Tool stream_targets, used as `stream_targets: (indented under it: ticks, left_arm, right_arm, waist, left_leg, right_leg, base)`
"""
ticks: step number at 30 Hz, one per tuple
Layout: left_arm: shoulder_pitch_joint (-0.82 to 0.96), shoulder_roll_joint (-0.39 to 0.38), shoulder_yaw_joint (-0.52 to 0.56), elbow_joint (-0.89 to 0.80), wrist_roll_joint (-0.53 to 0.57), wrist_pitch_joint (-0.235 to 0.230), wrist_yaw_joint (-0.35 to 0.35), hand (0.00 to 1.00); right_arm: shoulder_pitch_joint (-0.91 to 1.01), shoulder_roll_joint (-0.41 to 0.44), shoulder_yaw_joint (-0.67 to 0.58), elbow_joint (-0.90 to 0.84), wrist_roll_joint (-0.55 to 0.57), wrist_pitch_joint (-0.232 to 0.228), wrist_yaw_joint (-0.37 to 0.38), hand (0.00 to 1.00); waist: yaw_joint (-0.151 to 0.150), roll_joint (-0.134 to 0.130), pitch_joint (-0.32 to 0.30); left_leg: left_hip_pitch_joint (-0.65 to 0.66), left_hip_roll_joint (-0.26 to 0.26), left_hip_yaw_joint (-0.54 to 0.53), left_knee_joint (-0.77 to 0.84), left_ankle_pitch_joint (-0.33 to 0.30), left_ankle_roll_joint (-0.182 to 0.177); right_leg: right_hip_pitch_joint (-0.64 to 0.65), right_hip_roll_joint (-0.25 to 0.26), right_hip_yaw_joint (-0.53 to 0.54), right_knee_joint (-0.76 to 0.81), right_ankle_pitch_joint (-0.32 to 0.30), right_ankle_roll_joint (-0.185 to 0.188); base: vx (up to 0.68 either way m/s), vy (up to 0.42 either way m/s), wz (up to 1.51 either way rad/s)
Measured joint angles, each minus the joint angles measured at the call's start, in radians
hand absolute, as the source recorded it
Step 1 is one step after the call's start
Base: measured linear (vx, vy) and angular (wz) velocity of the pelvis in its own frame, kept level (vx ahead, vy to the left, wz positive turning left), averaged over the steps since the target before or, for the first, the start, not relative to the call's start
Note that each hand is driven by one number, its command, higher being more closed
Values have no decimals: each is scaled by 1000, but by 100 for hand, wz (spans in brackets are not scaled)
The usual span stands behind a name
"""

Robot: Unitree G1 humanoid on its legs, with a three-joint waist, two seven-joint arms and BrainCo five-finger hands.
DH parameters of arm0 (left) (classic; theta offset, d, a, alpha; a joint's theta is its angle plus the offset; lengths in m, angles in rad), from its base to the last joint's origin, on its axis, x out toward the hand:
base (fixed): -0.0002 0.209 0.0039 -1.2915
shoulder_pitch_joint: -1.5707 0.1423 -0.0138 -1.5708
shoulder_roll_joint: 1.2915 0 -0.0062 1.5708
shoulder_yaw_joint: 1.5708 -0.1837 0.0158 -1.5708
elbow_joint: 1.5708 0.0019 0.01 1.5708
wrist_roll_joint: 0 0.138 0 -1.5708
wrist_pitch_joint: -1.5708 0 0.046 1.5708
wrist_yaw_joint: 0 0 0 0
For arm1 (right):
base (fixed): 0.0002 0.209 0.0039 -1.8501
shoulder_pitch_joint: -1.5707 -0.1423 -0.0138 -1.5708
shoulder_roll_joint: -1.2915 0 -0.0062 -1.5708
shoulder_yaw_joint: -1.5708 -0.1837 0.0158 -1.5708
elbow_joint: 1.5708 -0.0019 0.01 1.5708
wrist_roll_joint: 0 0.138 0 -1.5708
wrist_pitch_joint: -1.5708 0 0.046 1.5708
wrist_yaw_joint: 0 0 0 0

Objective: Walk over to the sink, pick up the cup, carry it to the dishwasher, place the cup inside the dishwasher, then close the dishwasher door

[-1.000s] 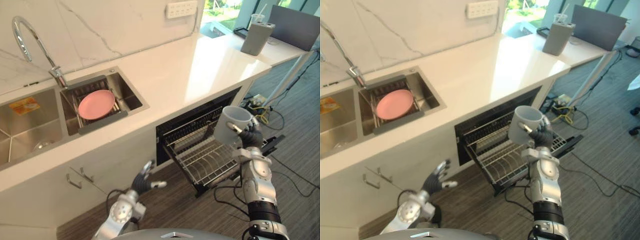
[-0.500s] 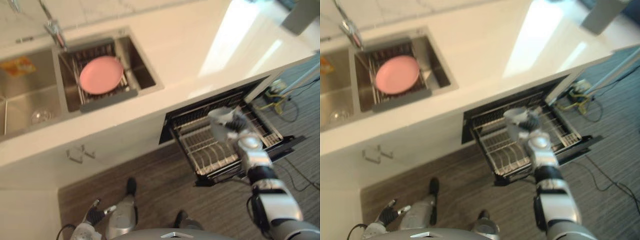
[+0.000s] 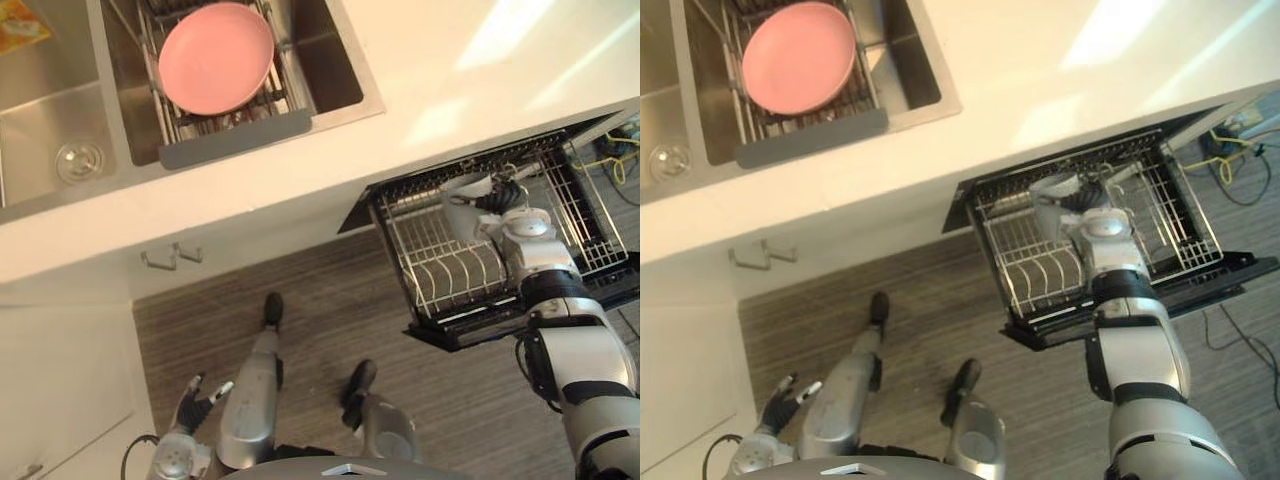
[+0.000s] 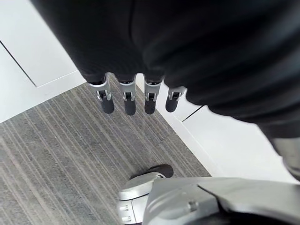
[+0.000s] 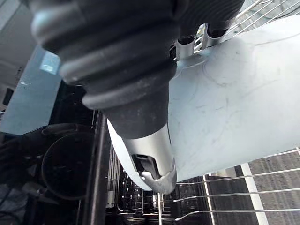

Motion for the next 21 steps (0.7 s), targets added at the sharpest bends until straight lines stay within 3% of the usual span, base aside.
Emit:
stream_targets:
  ticks: [3, 9, 15, 21]
  left_arm:
    - [-3, 1, -6, 1, -7, 2, 3, 0]
    - [-30, 4, -25, 5, -18, 9, 6, 0]
    - [-33, 18, -40, 2, 23, 15, 1, 0]
    - [-56, 31, -67, 0, 22, 30, 3, 0]
  right_arm:
    - [0, -3, 16, 7, 10, 44, 1, 100]
    - [-7, -39, 16, 81, 7, 48, 8, 100]
    - [-34, -43, 17, 105, 1, 111, 157, 100]
    - [-47, -43, 39, 166, 40, 125, 194, 100]
  waist:
    - [1, 0, 1]
    - [6, 0, 10]
    - [5, 1, 23]
    - [7, 1, 45]
  left_leg:
    - [-6, -1, -1, 0, 0, 0]
    - [-35, -5, -24, 1, 13, 6]
    - [-37, -7, -31, 6, 15, -4]
    - [-33, -7, -47, 6, 19, -4]
  right_leg:
    - [-10, -5, 0, 11, -8, 0]
    - [-40, -10, -7, 43, -27, 3]
    - [-47, -9, -8, 56, -41, 2]
    - [-44, -14, -15, 83, -56, 3]
  base:
    - [9, -35, 1]
    - [35, -39, 9]
    - [12, -38, 2]
    - [-7, -34, 8]
